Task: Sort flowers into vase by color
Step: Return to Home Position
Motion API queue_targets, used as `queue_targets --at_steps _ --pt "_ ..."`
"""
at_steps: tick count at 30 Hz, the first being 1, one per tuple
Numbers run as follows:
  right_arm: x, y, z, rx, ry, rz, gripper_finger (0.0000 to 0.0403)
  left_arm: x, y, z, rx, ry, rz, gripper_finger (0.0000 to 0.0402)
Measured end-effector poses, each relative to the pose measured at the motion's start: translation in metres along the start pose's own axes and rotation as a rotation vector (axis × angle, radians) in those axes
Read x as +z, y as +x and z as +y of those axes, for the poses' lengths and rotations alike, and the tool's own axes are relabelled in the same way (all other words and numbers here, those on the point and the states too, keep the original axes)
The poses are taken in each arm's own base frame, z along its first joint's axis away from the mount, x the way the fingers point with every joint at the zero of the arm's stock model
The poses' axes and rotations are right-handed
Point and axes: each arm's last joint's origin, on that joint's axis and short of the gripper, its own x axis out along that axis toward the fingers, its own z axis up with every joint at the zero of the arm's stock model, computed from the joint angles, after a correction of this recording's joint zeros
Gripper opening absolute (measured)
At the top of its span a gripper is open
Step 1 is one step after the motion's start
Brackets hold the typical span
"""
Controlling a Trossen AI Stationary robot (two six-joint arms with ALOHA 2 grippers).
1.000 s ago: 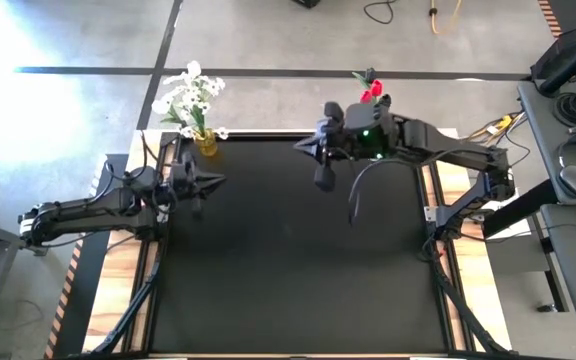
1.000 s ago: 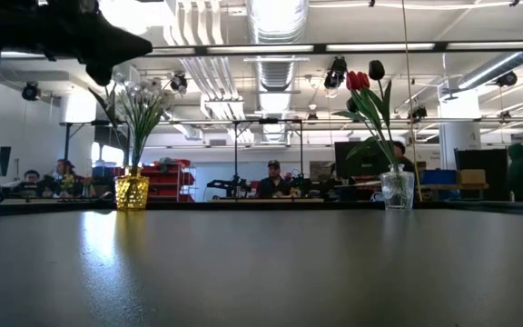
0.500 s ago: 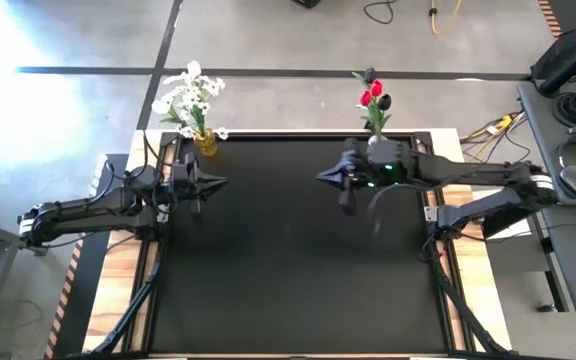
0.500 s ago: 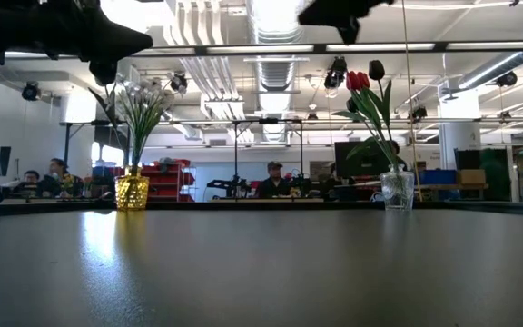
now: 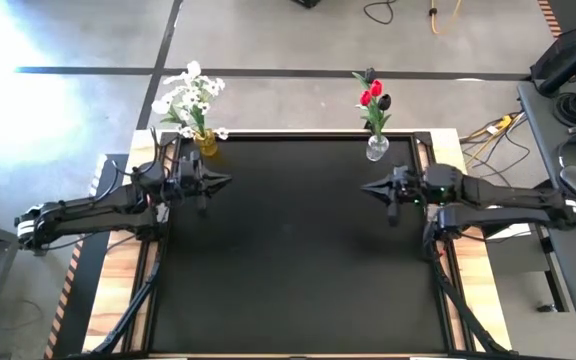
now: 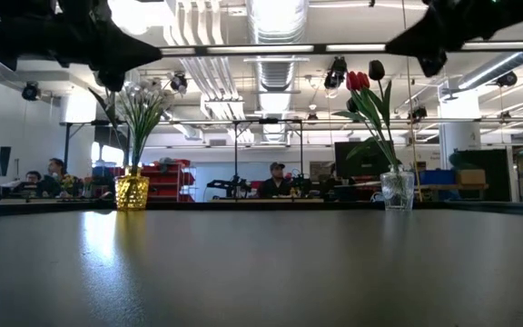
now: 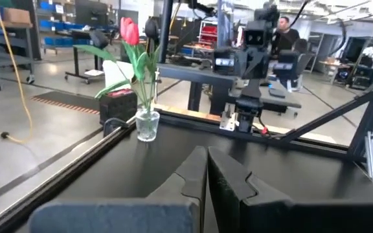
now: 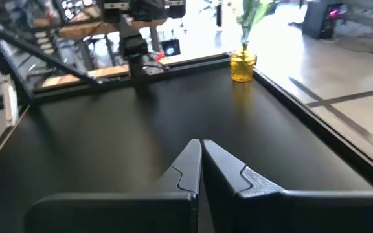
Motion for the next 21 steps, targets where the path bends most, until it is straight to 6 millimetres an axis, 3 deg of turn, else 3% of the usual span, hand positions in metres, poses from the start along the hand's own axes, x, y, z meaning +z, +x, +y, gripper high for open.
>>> queue_targets --at_steps 7,13,21 --pt "-0.035 -0.025 -0.006 -0.068 0.014 -0.091 0.0008 -0.001 0.0 0.007 0.056 0.039 -0.019 0.0" --pt "-0.053 -0.046 -0.01 -0.097 0.011 -0.201 0.0008 -0.02 -0.002 0.012 0.077 0.023 -0.063 0.0" --pt "-0.085 -0.05 -0.014 -0.114 0.047 -0.262 0.0008 -0.051 -0.012 0.016 0.103 0.007 -0.096 0.0"
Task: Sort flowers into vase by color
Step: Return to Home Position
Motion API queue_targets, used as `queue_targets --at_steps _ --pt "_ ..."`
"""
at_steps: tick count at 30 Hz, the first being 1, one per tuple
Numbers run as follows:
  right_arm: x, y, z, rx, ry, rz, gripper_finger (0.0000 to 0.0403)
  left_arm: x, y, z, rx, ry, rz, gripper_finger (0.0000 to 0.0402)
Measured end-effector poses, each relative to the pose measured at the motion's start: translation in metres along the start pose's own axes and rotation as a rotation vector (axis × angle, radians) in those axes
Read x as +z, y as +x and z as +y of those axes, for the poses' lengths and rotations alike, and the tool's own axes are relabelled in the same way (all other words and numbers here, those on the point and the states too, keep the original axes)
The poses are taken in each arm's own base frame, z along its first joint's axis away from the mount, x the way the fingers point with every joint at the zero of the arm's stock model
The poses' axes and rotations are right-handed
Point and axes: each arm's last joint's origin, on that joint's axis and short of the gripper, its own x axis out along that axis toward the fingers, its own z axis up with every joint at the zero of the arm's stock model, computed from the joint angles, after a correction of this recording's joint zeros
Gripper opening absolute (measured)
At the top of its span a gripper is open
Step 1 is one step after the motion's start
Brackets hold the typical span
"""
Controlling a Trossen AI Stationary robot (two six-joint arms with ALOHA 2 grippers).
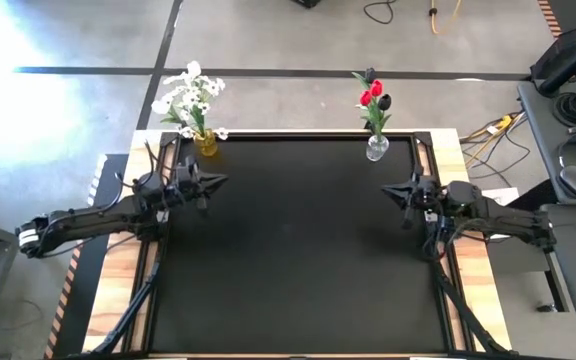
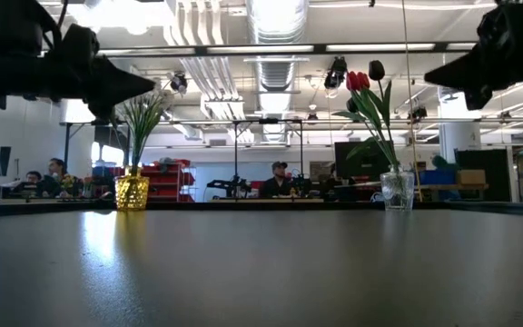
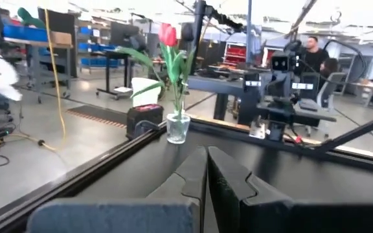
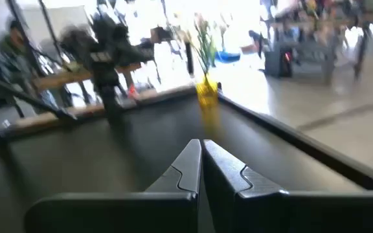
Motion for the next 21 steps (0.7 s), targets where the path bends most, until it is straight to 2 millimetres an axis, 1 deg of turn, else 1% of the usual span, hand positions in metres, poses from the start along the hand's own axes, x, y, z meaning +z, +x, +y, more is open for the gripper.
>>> queue_targets --at_steps 3,6,8,11,13,16,21 --pt "-0.004 0.002 -0.001 -0.024 -0.001 0.03 0.0008 -0.005 -0.005 0.001 0.008 -0.01 -0.019 0.0" --pt "-0.01 0.003 -0.002 -0.037 0.012 0.024 0.0008 -0.015 -0.011 0.002 0.025 -0.043 0.001 0.0" --pt "-0.017 0.007 -0.002 -0.037 0.022 0.013 0.0008 -0.016 -0.013 0.003 0.061 -0.042 0.012 0.0" --pt "-0.031 0.012 -0.003 -0.031 0.046 -0.015 0.0008 -0.012 -0.015 0.003 0.071 -0.003 -0.026 0.0" --pt "-0.034 0.015 -0.003 -0.017 0.052 -0.065 0.0008 -0.013 -0.017 0.004 0.088 0.006 -0.017 0.0" --pt "-0.034 0.015 -0.005 -0.06 0.035 -0.069 0.0008 -0.018 -0.019 0.004 0.106 -0.009 0.028 0.0" --pt "-0.034 0.016 -0.007 -0.079 0.022 -0.061 0.0008 -0.019 -0.021 0.004 0.099 -0.044 0.043 0.0"
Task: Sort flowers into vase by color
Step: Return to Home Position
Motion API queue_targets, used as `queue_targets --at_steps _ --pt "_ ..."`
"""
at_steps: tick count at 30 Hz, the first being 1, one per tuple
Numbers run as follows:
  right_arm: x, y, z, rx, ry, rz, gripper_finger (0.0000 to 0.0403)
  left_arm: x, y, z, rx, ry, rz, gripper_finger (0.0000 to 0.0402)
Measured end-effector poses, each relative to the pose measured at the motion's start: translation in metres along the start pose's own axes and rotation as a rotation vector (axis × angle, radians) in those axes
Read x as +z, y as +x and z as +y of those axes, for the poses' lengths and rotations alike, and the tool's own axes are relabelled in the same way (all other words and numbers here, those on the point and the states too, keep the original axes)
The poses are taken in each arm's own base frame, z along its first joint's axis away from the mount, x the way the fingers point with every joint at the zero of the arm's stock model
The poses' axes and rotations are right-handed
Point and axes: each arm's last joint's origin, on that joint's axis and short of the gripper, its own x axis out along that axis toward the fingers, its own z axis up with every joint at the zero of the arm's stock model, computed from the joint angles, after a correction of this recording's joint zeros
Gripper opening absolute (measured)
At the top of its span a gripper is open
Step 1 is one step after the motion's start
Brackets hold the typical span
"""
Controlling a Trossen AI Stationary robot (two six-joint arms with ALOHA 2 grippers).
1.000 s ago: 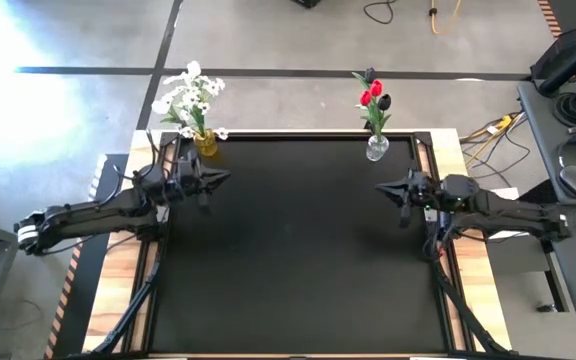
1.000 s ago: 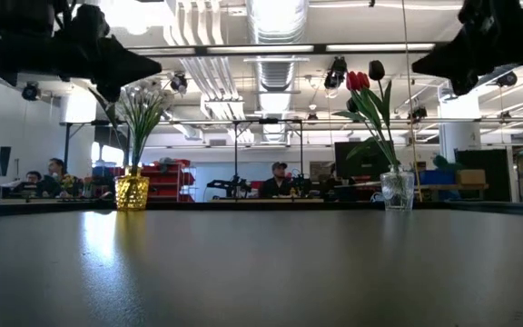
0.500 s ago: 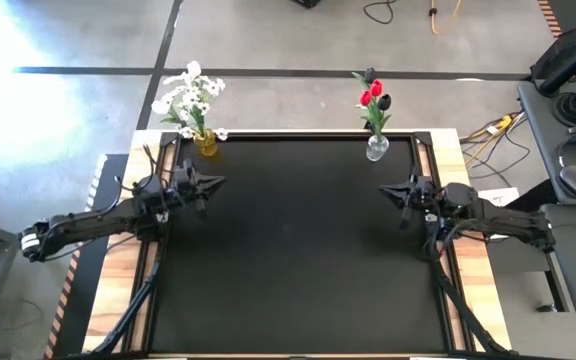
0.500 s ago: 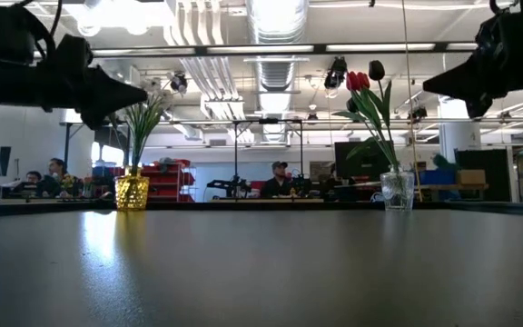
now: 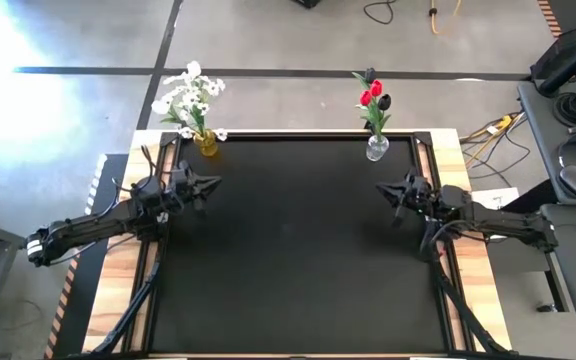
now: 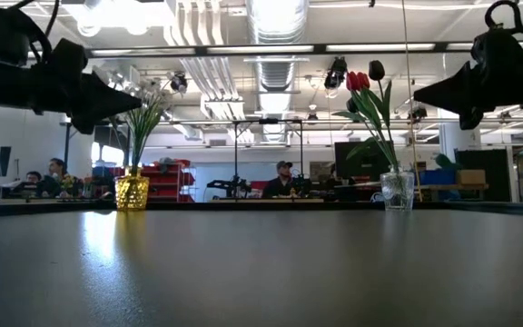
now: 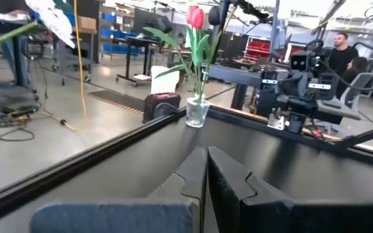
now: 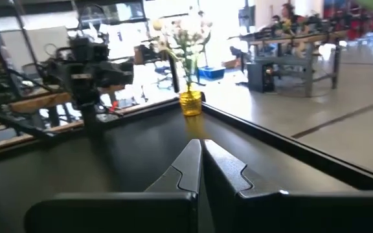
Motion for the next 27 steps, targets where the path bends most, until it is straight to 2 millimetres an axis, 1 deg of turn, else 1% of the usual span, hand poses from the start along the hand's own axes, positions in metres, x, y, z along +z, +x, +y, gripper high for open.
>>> queue_targets --at_steps 7,11,16,27 --pt "-0.0023 0.0026 -0.0029 -0.096 -0.041 0.022 0.0009 -0.0086 0.0004 0.0008 0.0 -0.015 0.09 0.0" --pt "-0.0044 0.0041 -0.0029 -0.099 -0.027 0.045 0.0009 -0.0079 0.0006 -0.0006 -0.042 -0.035 0.088 0.0" --pt "-0.0068 0.0056 -0.0029 -0.103 -0.012 0.071 0.0009 -0.0078 0.0007 -0.0005 -0.036 -0.163 0.094 0.0" --pt "-0.0076 0.0061 -0.0029 -0.104 -0.014 0.079 0.0009 -0.0096 0.0025 -0.0003 -0.028 -0.16 0.124 0.0"
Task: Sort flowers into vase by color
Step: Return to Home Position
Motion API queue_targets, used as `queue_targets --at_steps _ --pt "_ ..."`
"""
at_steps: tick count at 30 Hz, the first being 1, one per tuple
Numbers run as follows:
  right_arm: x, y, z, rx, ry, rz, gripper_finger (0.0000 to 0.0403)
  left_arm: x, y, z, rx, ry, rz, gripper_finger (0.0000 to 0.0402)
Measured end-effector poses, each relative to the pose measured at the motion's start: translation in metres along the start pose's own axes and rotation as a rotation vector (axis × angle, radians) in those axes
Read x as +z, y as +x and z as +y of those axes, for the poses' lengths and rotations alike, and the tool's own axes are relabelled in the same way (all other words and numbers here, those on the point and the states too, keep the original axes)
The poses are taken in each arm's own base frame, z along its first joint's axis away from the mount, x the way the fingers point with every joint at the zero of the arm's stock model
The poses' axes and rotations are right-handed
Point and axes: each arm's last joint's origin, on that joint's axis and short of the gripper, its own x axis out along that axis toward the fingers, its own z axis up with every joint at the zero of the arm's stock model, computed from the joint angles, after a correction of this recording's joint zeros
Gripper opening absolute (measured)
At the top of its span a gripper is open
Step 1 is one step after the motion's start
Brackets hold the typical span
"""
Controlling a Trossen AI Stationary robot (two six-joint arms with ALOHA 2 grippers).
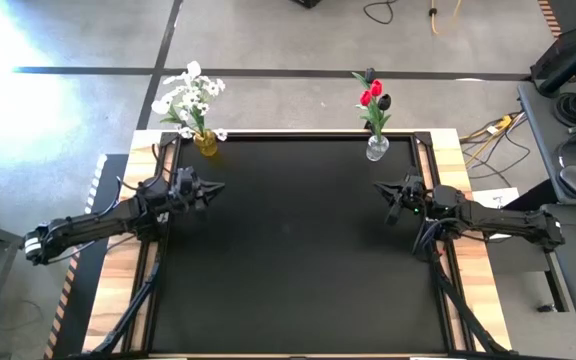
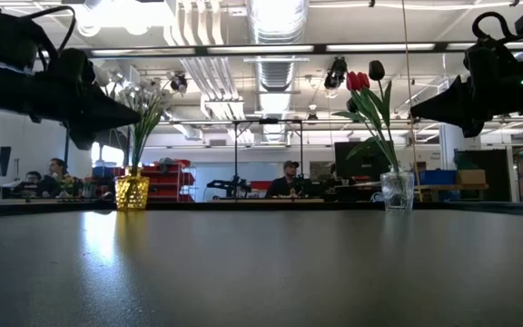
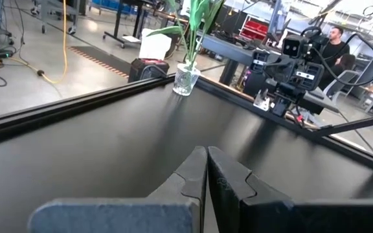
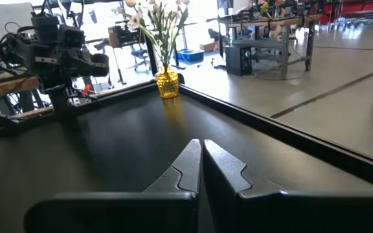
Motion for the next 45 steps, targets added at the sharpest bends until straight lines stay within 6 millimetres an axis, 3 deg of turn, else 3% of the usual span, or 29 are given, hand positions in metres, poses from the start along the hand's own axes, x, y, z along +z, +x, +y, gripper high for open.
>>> queue_targets --at_steps 45 --pt "0.0001 0.0001 0.0 0.001 0.001 -0.003 0.0009 -0.0043 0.0038 0.0016 0.018 -0.002 0.053 0.0"
